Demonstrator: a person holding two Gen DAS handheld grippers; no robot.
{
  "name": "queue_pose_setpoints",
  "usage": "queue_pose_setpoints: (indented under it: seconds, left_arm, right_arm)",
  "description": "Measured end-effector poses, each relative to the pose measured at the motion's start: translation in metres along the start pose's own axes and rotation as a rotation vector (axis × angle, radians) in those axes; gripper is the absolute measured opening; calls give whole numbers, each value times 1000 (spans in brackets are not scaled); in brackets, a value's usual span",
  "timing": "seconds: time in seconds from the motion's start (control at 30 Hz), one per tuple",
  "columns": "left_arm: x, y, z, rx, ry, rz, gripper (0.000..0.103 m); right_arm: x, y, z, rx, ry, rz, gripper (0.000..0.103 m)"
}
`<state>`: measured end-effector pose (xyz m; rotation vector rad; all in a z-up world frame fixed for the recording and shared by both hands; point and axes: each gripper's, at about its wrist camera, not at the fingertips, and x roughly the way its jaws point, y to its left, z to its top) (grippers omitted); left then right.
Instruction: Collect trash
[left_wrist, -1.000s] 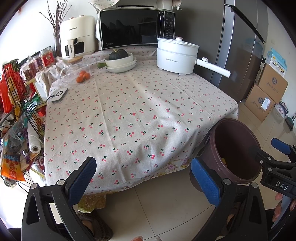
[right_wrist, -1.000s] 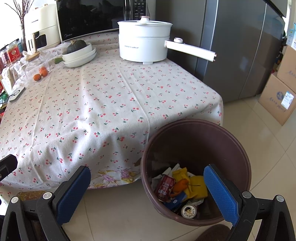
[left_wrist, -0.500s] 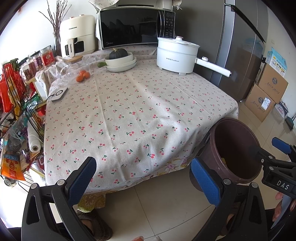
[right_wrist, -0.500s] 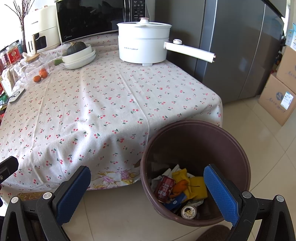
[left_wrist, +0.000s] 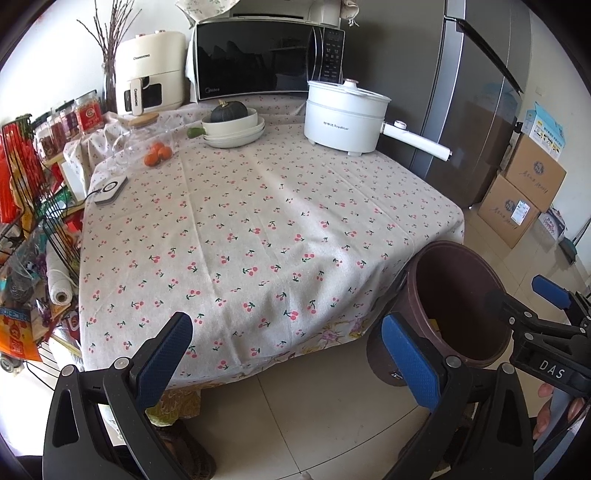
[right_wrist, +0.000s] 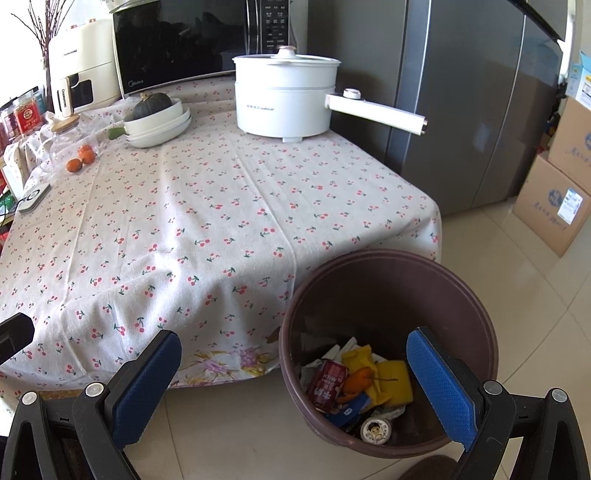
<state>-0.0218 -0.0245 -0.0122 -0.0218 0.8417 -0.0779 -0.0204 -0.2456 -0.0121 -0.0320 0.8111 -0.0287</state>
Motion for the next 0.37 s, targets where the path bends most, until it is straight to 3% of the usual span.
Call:
queue_pose_setpoints:
  seconds: [0.37]
  left_arm:
    - [0,5,0,-21,-11,40,103]
  right_arm:
    - [-1,0,-1,-6,-20,-1,101]
